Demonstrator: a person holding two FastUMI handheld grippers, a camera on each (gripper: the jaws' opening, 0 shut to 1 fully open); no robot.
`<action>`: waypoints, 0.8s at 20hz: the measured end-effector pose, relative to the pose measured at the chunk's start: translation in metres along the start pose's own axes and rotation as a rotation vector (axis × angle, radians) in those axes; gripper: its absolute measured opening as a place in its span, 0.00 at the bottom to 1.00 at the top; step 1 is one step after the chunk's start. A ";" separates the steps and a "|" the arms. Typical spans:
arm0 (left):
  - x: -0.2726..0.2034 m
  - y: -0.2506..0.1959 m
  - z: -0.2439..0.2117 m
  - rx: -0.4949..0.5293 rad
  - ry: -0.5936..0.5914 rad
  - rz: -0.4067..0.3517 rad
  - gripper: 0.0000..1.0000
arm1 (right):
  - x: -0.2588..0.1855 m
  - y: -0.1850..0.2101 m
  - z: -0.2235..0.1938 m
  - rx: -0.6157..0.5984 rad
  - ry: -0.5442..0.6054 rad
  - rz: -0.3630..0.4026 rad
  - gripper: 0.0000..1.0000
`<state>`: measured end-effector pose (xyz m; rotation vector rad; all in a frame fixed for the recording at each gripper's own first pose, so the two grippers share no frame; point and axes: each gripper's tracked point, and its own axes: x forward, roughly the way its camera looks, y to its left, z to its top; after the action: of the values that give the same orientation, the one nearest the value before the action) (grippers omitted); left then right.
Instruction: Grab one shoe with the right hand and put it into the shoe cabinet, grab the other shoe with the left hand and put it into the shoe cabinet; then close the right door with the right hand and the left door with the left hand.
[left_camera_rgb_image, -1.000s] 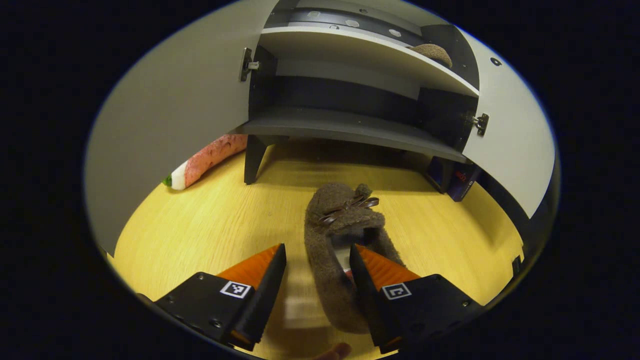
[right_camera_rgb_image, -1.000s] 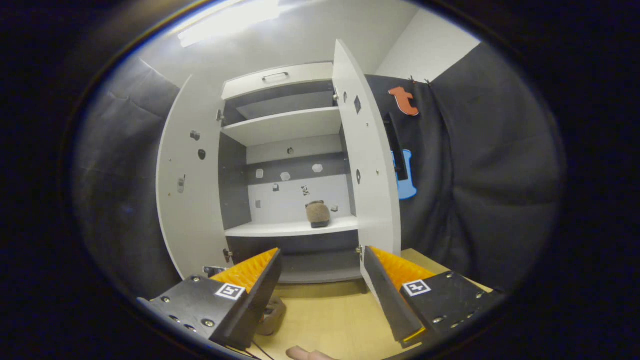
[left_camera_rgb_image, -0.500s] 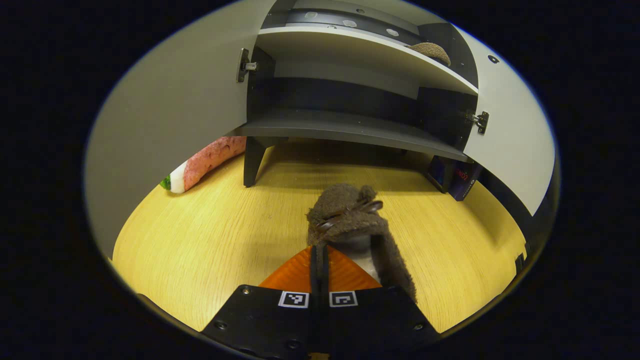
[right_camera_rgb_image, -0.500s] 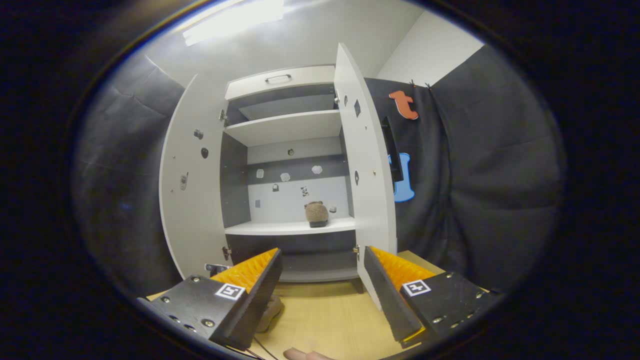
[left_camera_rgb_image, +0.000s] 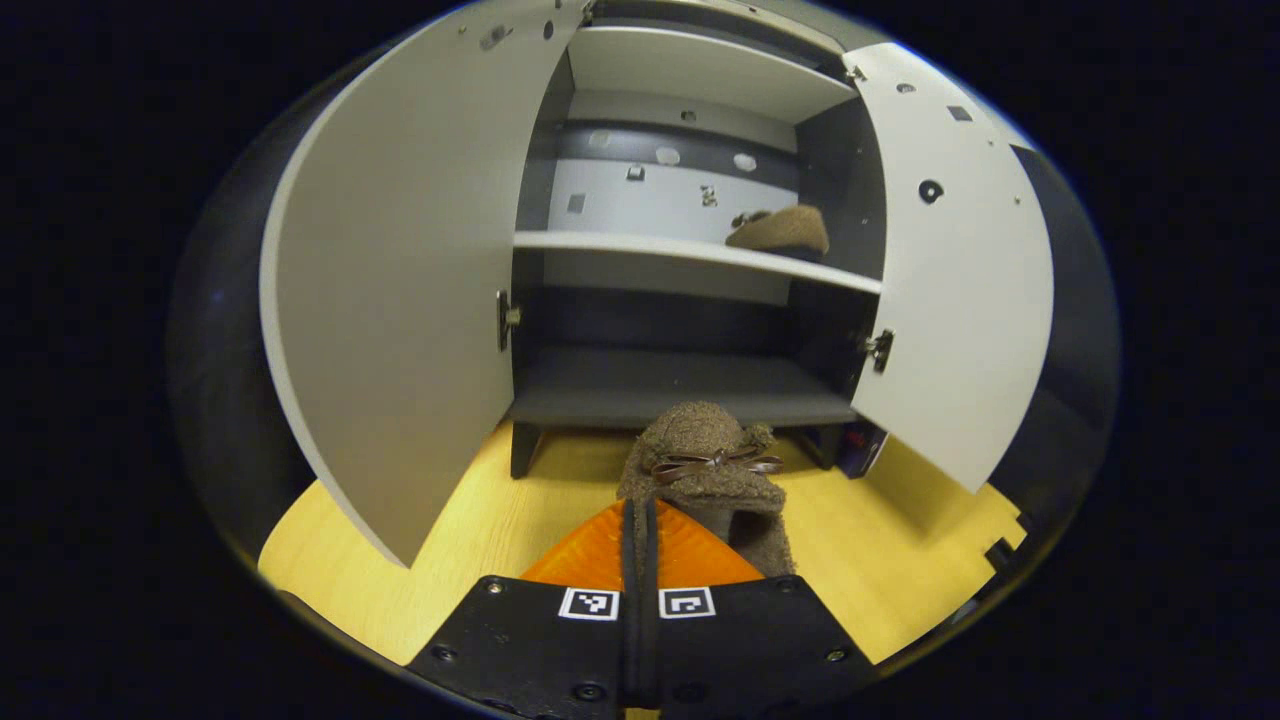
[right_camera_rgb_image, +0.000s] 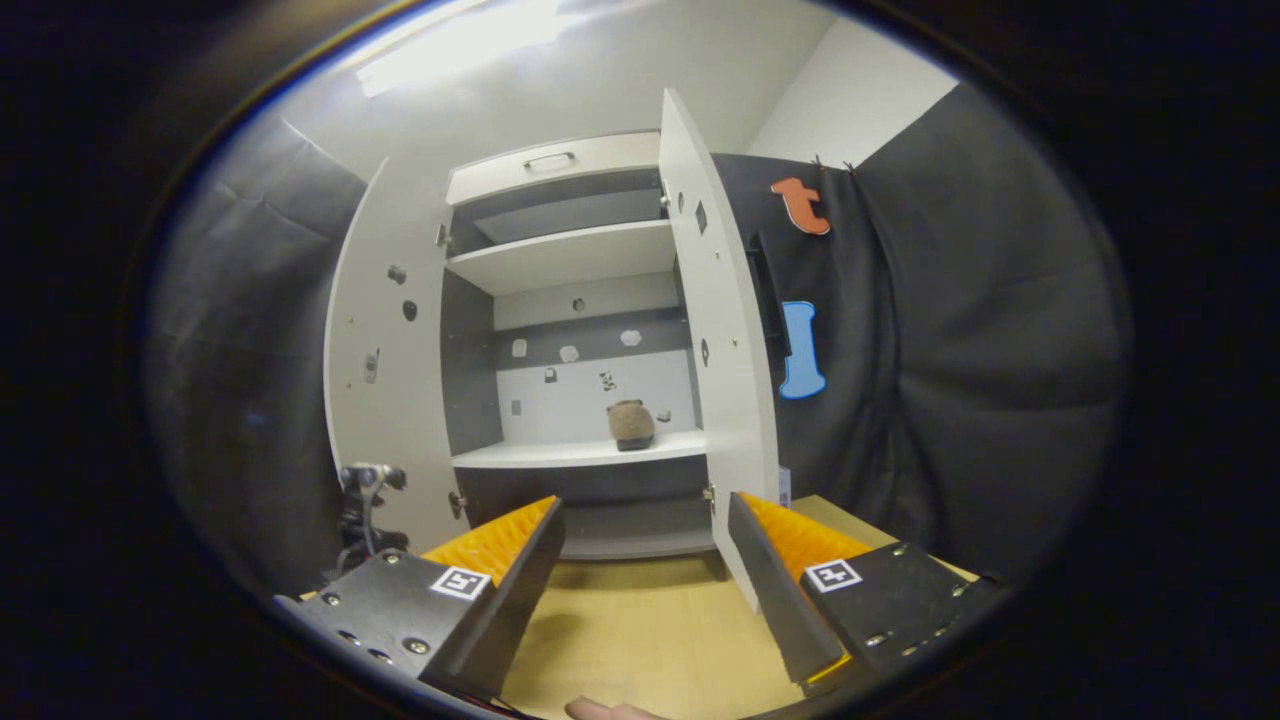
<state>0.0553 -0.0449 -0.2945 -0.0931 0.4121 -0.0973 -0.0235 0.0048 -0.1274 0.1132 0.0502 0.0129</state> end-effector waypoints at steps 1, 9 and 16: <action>-0.009 -0.005 0.016 -0.003 -0.028 -0.007 0.00 | -0.001 -0.002 0.000 0.000 0.000 0.000 0.98; -0.052 -0.022 0.141 0.043 -0.258 -0.005 0.00 | -0.008 -0.011 0.004 -0.018 -0.010 0.009 0.98; -0.006 -0.010 0.241 0.006 -0.377 0.064 0.00 | -0.010 -0.010 0.017 0.005 -0.049 0.064 0.98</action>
<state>0.1460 -0.0375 -0.0714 -0.0901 0.0385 -0.0161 -0.0330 -0.0076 -0.1116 0.1197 -0.0020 0.0737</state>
